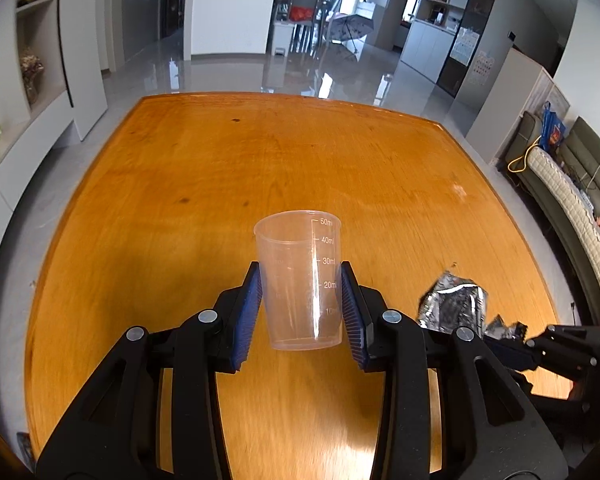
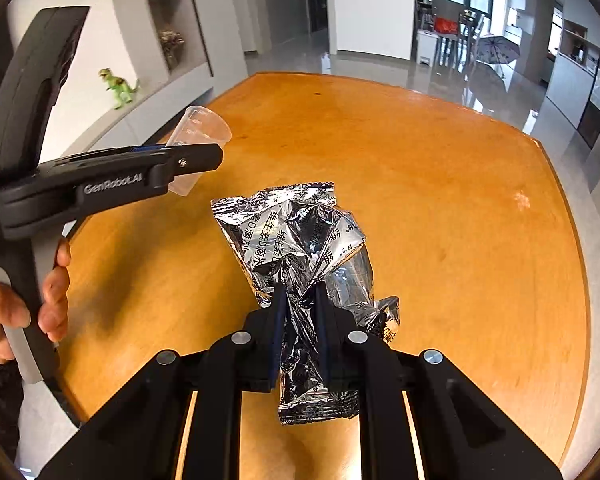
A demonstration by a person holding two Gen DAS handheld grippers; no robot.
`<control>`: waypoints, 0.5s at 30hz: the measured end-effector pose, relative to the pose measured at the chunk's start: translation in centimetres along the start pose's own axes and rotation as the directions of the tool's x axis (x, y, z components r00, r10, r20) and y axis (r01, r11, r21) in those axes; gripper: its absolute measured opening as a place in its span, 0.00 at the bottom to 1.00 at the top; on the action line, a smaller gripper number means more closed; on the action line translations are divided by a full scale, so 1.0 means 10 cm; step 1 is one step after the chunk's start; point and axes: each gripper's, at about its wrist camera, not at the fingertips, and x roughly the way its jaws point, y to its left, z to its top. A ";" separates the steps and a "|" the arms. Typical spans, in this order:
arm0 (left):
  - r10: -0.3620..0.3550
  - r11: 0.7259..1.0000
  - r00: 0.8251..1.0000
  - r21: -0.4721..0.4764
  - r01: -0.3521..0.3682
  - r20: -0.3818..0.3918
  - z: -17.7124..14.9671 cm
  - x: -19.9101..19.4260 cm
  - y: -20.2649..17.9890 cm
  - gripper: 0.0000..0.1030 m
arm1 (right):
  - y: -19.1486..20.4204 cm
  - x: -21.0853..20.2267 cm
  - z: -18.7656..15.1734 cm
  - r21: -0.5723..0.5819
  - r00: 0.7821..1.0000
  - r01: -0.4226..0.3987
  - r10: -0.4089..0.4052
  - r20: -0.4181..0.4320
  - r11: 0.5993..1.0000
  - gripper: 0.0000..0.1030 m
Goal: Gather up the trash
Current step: 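Carry the foil packet and measuring cup over the black trash bag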
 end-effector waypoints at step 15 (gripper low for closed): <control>0.059 0.994 0.997 -0.098 -0.054 0.056 -0.91 -0.80 0.67 0.37 | 1.11 -0.19 -0.52 -0.091 0.993 -0.118 0.118 -0.002 0.989 0.15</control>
